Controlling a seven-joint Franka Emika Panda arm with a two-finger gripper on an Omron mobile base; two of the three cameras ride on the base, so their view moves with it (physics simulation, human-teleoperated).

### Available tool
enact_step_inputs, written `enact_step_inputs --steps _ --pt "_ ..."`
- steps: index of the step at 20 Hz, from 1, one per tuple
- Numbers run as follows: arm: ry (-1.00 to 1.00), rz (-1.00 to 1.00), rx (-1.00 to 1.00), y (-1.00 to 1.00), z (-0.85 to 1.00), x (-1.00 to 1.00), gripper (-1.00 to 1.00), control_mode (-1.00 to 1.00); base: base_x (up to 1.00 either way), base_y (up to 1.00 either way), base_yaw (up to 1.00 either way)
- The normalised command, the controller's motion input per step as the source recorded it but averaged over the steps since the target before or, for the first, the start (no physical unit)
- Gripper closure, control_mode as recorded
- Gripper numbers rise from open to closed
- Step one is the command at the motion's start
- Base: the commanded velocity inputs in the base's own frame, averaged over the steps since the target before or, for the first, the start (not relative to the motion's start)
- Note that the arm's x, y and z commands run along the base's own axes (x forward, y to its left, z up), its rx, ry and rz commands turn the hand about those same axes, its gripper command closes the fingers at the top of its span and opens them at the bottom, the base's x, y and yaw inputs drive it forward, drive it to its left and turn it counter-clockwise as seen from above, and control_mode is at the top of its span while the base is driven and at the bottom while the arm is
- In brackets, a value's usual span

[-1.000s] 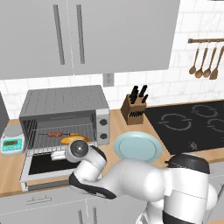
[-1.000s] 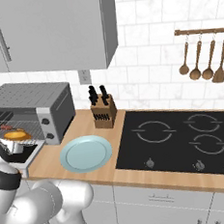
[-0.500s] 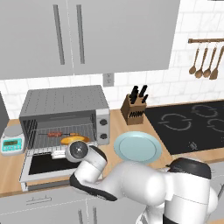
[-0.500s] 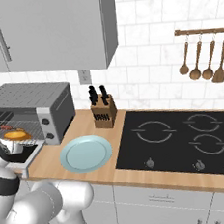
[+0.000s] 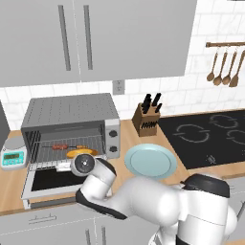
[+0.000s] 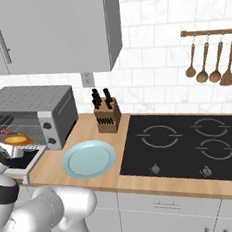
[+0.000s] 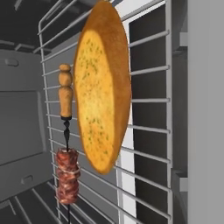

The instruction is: Pick up the kebab skewer and baguette bread, and place them inside the toaster oven. Close the toaster oven door and start by setting the timer.

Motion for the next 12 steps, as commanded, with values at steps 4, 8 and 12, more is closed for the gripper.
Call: enact_step_inputs --steps 4,8,12 --pt "0.0 0.0 0.0 0.01 0.0 0.14 -1.0 -1.0 0.0 0.0 0.0" --pt "0.0 0.0 0.0 0.0 0.0 0.09 -1.0 -1.0 0.0 0.0 0.0" --pt "0.0 0.0 0.0 0.0 0.0 0.03 -1.0 -1.0 0.0 0.0 0.0"
